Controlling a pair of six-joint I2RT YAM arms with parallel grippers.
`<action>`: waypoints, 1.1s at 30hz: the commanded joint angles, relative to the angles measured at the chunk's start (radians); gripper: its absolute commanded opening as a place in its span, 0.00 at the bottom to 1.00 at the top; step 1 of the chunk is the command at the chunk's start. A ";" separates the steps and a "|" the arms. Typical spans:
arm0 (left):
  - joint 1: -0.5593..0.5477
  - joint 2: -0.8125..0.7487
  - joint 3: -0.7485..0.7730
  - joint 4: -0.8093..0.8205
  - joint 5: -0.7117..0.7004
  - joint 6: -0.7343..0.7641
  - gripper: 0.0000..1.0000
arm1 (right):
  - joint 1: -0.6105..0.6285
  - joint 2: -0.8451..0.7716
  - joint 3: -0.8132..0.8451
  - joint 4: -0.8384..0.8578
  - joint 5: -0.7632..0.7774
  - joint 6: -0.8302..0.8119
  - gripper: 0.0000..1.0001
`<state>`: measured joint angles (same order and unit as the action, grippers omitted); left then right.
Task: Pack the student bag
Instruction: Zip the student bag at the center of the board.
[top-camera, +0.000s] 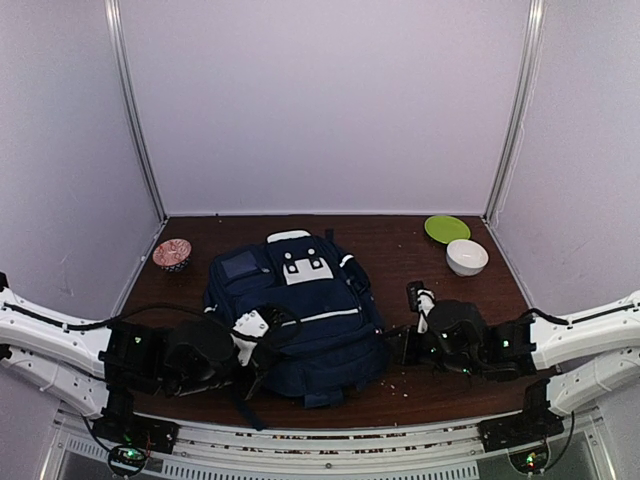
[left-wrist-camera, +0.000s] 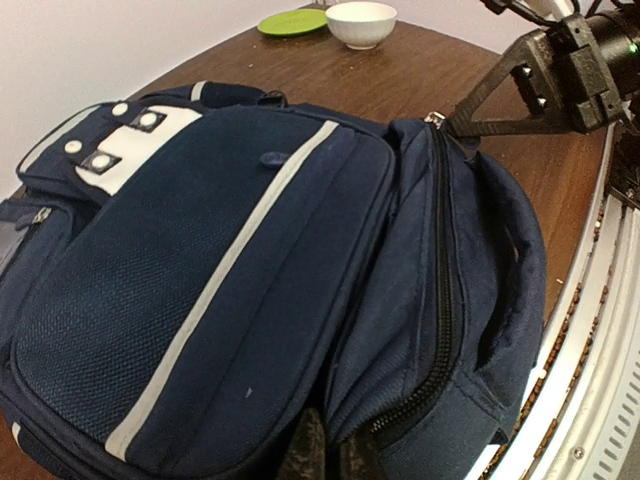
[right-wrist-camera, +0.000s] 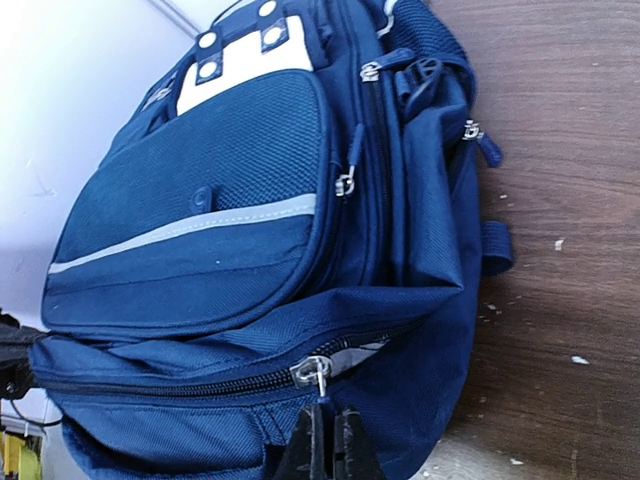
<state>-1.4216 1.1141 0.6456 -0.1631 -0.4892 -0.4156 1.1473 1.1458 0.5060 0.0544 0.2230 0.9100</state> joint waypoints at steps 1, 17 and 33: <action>0.011 -0.069 -0.051 -0.262 -0.207 -0.188 0.00 | -0.048 0.030 -0.034 -0.042 0.116 -0.025 0.00; -0.009 -0.309 0.007 -0.180 -0.024 0.024 0.98 | 0.133 0.061 0.061 0.084 -0.046 -0.142 0.00; -0.010 0.177 0.188 0.084 0.240 0.205 0.98 | 0.229 0.080 0.137 0.149 -0.133 -0.213 0.00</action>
<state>-1.4281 1.2350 0.7528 -0.1978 -0.3145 -0.2798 1.3575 1.2484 0.6064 0.1032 0.1226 0.7200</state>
